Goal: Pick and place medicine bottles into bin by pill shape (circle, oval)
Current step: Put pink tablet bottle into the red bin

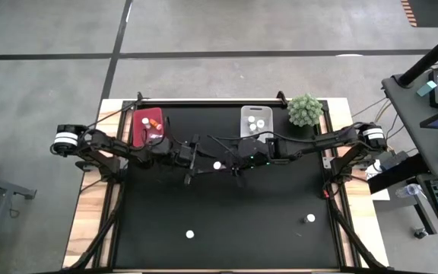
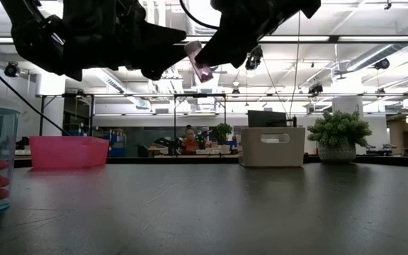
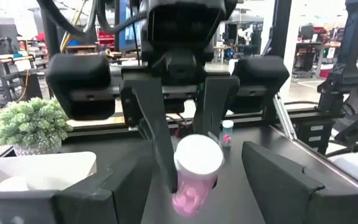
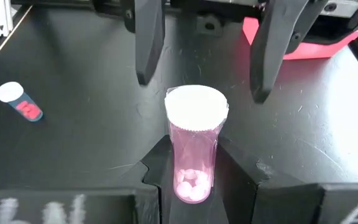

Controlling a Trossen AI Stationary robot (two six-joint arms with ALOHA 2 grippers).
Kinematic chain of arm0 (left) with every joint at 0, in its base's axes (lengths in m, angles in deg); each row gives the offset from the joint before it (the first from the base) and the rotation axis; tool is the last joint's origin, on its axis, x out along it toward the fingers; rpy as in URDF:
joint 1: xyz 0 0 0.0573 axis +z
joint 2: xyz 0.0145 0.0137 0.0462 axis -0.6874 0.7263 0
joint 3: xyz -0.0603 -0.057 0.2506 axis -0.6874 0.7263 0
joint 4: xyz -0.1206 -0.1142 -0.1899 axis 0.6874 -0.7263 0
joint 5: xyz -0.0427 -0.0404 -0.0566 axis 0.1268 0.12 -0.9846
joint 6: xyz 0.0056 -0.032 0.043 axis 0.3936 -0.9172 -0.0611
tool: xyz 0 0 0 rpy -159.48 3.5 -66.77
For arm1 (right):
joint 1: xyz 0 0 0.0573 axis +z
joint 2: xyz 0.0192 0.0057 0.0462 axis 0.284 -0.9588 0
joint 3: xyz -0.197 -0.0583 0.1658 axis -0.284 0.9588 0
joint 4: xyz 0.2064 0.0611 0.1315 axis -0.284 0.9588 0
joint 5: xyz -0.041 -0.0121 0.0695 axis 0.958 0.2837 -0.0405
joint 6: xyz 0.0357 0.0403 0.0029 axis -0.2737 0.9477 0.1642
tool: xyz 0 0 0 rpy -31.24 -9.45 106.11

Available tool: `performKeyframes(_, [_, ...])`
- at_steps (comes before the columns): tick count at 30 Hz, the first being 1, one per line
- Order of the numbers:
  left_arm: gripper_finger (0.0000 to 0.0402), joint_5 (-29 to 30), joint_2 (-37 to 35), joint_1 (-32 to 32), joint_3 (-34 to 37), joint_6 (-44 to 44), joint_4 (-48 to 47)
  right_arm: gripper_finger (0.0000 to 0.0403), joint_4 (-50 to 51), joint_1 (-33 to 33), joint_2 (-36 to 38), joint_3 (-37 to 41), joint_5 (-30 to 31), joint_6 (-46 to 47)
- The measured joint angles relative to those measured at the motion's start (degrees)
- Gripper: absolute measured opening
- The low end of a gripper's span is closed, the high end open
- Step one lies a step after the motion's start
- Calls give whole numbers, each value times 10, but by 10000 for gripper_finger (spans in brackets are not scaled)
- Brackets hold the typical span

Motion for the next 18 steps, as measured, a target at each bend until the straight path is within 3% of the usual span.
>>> performKeyframes(18, [223, 4, 63, 0, -40, 9, 3, 92, -3, 0, 0, 0, 15, 5])
